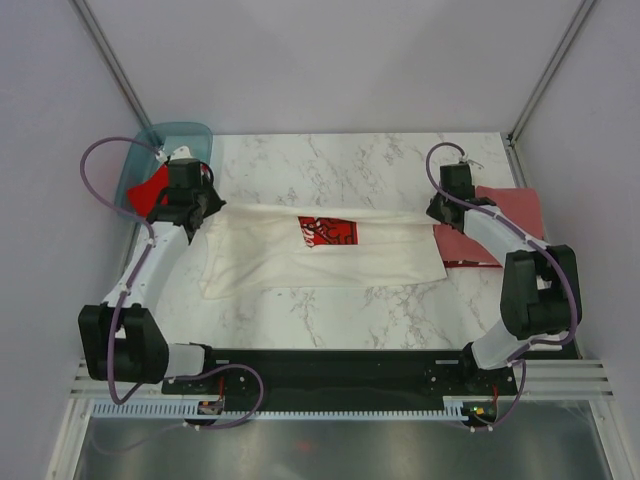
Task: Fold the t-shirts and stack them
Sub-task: Fold the tshirt
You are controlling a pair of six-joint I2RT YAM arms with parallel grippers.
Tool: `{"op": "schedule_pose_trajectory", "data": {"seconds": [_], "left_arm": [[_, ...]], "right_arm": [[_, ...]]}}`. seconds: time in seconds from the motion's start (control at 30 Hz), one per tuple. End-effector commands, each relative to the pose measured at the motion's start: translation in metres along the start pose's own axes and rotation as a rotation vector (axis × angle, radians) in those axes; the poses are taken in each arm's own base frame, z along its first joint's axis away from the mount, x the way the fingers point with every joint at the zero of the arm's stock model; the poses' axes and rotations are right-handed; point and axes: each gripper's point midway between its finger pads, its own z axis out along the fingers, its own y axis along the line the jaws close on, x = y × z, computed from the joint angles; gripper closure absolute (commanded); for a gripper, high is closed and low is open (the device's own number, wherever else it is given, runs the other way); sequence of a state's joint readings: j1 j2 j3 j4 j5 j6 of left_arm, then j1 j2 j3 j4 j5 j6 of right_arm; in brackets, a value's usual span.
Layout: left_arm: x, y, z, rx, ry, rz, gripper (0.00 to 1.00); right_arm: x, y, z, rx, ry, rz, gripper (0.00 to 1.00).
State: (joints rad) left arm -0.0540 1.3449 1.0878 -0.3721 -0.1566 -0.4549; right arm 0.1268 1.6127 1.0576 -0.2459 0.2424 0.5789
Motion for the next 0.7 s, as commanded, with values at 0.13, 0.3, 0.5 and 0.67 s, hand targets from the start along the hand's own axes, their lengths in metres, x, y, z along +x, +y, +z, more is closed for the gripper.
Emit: {"op": "schedule_pose_trajectory", "data": {"seconds": [0.13,0.3,0.5,0.67], "left_arm": [[0.022,0.016,-0.022,-0.047,0.005,0.002,0.98],[0.06,0.032,-0.031,-0.074,0.043,-0.059,0.98],[0.089,0.06,-0.044,-0.143,0.02,-0.13,0.98],[0.1,0.071,-0.06,-0.133,-0.036,-0.213,0.74]], "right_arm": [[-0.002,-0.019,-0.01,0.056,-0.052,0.009,0.98],[0.01,-0.029,-0.011,0.077,-0.052,0.051,0.96],[0.016,-0.031,-0.017,0.051,-0.07,0.093,0.9],[0.021,-0.04,-0.025,0.035,-0.115,0.101,0.74]]}}
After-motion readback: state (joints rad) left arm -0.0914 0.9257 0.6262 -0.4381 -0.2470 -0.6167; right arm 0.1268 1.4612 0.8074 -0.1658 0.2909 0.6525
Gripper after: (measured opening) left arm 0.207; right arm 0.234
